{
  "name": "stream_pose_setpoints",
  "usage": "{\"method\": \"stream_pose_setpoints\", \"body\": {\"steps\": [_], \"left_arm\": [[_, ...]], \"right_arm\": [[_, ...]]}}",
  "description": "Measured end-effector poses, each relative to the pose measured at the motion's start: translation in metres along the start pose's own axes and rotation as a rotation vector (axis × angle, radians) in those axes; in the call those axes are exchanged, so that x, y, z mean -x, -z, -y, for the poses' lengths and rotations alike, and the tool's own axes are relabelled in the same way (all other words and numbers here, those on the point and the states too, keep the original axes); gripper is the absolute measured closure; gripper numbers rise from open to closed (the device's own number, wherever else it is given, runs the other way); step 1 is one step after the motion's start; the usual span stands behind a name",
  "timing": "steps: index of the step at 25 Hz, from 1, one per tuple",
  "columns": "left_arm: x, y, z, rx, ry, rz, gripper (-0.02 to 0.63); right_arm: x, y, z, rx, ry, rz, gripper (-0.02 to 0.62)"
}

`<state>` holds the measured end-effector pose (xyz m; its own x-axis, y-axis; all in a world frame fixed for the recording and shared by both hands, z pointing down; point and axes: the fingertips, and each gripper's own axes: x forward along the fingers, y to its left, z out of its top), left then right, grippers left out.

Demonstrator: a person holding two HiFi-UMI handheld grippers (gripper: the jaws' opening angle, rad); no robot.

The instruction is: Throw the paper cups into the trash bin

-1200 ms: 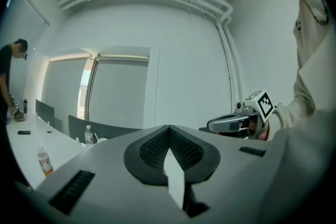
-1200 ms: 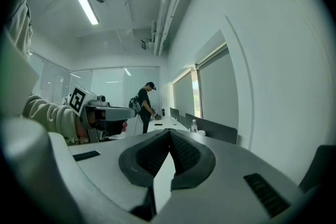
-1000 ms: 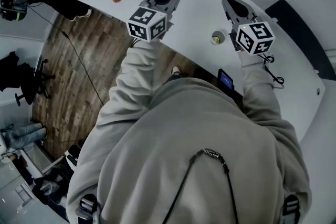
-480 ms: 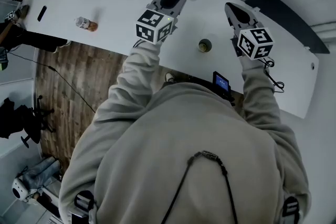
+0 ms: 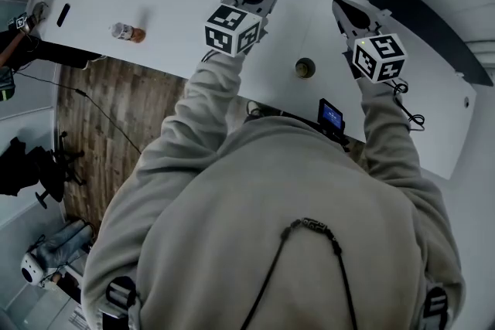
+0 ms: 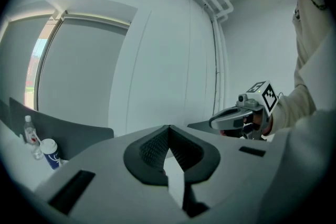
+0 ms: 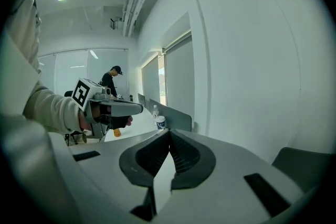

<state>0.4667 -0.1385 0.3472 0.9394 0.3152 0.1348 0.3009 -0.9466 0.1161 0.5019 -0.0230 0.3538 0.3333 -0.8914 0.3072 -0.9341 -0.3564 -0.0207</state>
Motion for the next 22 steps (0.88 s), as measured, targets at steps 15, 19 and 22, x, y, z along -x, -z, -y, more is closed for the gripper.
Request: {"method": "stream_pose_setpoints", "body": {"steps": [15,19,22], "left_arm": [[0.002,0.020,-0.002,0.034,-0.005,-0.023,0.603],[0.001,0.030,-0.002,0.051,-0.002,-0.042,0.603],[0.000,0.040,-0.001,0.066,-0.003,-0.054,0.603]], "right_arm": [[-0.012,0.025,0.000,-0.039,-0.011,-0.044,0.578],[-0.014,0.035,0.001,-0.052,-0.007,-0.066,0.578],[-0.016,0.045,0.002,-0.063,-0.003,-0.077,0.578]]}}
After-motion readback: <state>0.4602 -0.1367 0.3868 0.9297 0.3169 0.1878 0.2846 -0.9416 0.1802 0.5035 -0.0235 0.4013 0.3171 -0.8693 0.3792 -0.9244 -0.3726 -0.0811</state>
